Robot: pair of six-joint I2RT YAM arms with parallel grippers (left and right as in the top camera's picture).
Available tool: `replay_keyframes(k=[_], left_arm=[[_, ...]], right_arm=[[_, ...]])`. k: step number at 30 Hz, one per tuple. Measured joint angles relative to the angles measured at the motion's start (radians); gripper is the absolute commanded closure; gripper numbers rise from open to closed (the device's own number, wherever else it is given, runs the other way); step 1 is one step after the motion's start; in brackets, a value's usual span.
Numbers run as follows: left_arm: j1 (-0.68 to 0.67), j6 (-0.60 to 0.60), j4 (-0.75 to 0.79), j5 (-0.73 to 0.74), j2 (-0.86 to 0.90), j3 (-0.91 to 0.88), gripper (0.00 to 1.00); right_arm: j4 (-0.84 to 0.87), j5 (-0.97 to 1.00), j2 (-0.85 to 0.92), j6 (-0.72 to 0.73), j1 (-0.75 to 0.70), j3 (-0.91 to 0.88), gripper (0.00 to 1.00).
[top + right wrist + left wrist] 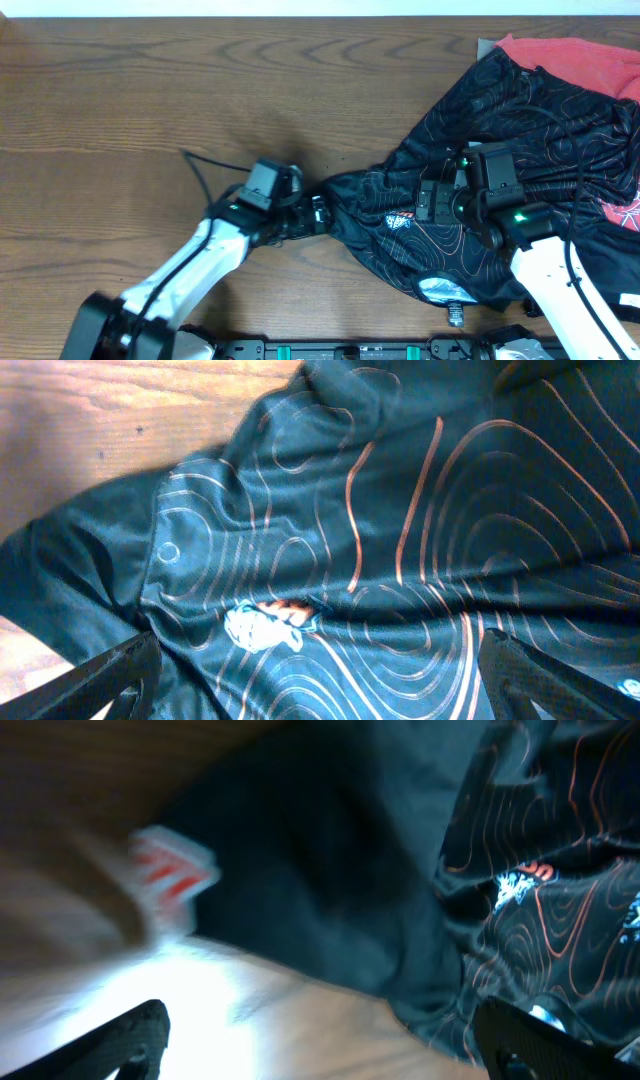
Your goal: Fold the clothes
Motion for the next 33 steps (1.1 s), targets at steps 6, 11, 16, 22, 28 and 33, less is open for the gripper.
replay_keyframes(k=[6,11,16,22,28,33], left_arm=[[-0.070,-0.056,0.174,0.000,0.156,0.003,0.94],[-0.056,-0.045,0.201,-0.054,0.203,0.003,0.94],[0.071,0.057,0.143,-0.154,0.197,0.049,0.94],[0.340,0.135,0.047,-0.233,0.195,0.266,0.94],[0.547,0.159,-0.064,-0.227,0.184,0.459,0.94],[0.569,0.160,-0.248,-0.085,0.173,0.482,0.58]], right_arm=[[-0.037,0.002,-0.014,0.000,-0.011,0.000,0.01],[-0.057,0.010,-0.014,0.000,-0.011,0.000,0.01],[-0.085,0.033,-0.014,0.000,-0.011,0.000,0.01],[-0.093,0.042,-0.014,0.000,-0.011,0.000,0.01],[-0.097,0.048,-0.014,0.000,-0.011,0.000,0.01],[-0.099,0.050,-0.014,0.000,-0.012,0.000,0.01]])
